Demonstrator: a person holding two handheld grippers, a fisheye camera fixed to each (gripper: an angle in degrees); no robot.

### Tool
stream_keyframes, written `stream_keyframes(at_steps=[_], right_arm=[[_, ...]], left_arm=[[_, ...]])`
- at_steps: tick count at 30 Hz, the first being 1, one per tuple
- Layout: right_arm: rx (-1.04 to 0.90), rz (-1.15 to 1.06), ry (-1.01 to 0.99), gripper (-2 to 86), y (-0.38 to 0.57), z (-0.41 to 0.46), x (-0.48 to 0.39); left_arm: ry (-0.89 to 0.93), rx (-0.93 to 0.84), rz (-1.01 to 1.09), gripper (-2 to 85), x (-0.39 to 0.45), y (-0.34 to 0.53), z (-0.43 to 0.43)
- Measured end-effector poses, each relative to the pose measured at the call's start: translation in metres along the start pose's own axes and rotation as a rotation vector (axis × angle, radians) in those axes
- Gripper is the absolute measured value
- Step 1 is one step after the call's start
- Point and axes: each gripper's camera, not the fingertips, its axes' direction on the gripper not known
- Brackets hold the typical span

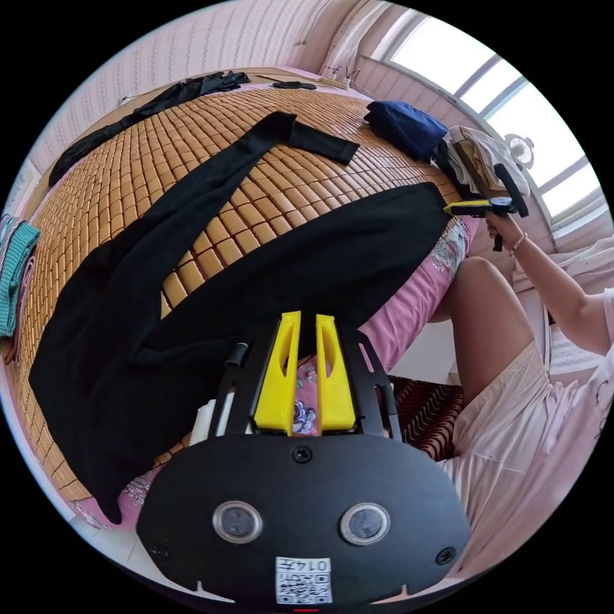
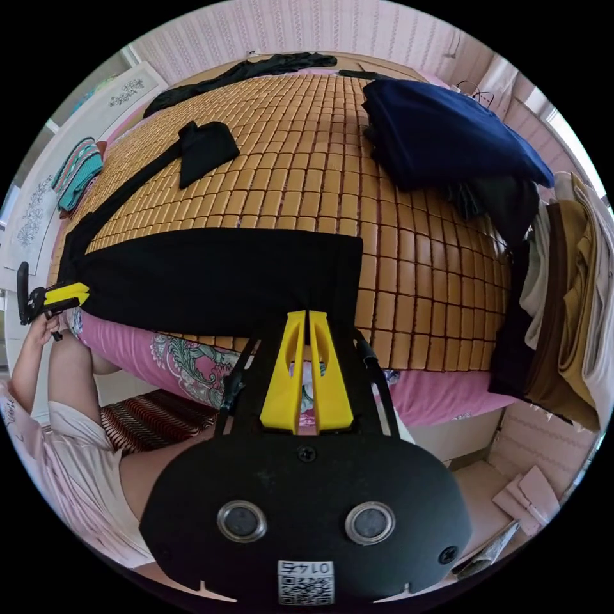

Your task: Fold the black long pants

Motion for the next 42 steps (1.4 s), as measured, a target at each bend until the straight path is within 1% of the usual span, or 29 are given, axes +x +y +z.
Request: stream_keyframes(at_steps=[2, 3, 5, 7, 10, 12, 15, 17, 18, 19, 20, 21, 23, 25, 28, 29, 32, 34, 36, 38, 39, 42], right_arm=[[-0.027, 0.015, -0.034, 0.1, -0.005, -0.007, 0.004], [-0.008, 0.011, -0.025, 0.7, -0.01, -0.016, 0.003], [0.077, -0.014, -0.01, 1.9, -0.019, -0.033, -0.006], [0.167, -0.084, -0.054, 5.4, -0.043, -0.047, -0.024], [0.186, -0.155, -0.094, 7.6, -0.088, -0.049, -0.05], [0.191, -0.169, -0.116, 8.8, -0.116, -0.045, -0.063], [0.14, -0.109, -0.126, 10.0, -0.156, -0.028, -0.073], [0.185, -0.077, -0.144, 7.8, -0.166, -0.028, -0.074], [0.166, -0.078, -0.17, 4.3, -0.172, -0.028, -0.075], [0.12, -0.125, -0.197, 3.5, -0.176, -0.027, -0.079], [0.125, -0.139, -0.189, 3.0, -0.177, -0.029, -0.08], [0.102, -0.177, -0.184, 2.5, -0.179, -0.033, -0.082], [0.063, -0.228, -0.227, 1.9, -0.181, -0.045, -0.081], [0.116, -0.277, -0.27, 1.4, -0.178, -0.08, -0.074], [0.183, -0.309, -0.266, 1.1, -0.172, -0.133, -0.058], [0.178, -0.309, -0.258, 1.1, -0.172, -0.14, -0.054], [0.055, -0.281, -0.199, 1.0, -0.18, -0.156, -0.034], [-0.057, -0.248, -0.132, 1.0, -0.188, -0.151, -0.025], [-0.085, -0.232, -0.102, 0.9, -0.191, -0.149, -0.024], [-0.099, -0.21, -0.126, 1.0, -0.195, -0.151, -0.021], [-0.107, -0.189, -0.148, 1.0, -0.197, -0.154, -0.019], [-0.136, -0.13, -0.144, 1.0, -0.2, -0.164, -0.009]], left_arm=[[0.058, -0.009, -0.019, 5.2, -0.007, -0.001, -0.004], [0.084, 0.012, -0.035, 5.5, -0.012, -0.001, -0.011], [0.064, 0.07, -0.058, 5.7, -0.021, 0.001, -0.027], [0.011, 0.129, -0.093, 5.9, -0.032, 0.003, -0.047], [-0.135, 0.198, -0.162, 6.2, -0.056, 0.007, -0.08], [-0.276, 0.212, -0.198, 6.5, -0.076, 0.007, -0.097], [-0.375, 0.194, -0.229, 6.9, -0.1, 0.005, -0.098], [-0.36, 0.152, -0.27, 7.1, -0.118, 0.003, -0.088], [-0.318, 0.118, -0.301, 7.2, -0.129, 0.002, -0.079], [-0.295, 0.102, -0.312, 7.3, -0.134, 0.002, -0.074], [-0.264, 0.092, -0.338, 7.4, -0.141, 0.004, -0.067], [-0.258, 0.139, -0.339, 7.4, -0.142, 0.007, -0.071], [-0.252, 0.144, -0.333, 7.4, -0.144, 0.009, -0.073], [-0.228, 0.142, -0.335, 7.3, -0.147, 0.009, -0.077], [-0.176, 0.191, -0.341, 7.3, -0.154, 0.011, -0.095], [-0.177, 0.222, -0.347, 7.3, -0.159, 0.013, -0.107], [-0.208, 0.289, -0.386, 7.2, -0.177, 0.017, -0.134], [-0.293, 0.269, -0.398, 6.8, -0.187, 0.012, -0.139], [-0.383, 0.175, -0.409, 6.7, -0.202, 0.0, -0.125], [-0.374, 0.079, -0.431, 6.8, -0.216, -0.007, -0.107], [-0.383, 0.144, -0.436, 6.7, -0.219, -0.006, -0.11], [-0.384, 0.13, -0.476, 5.3, -0.232, -0.009, -0.117]])
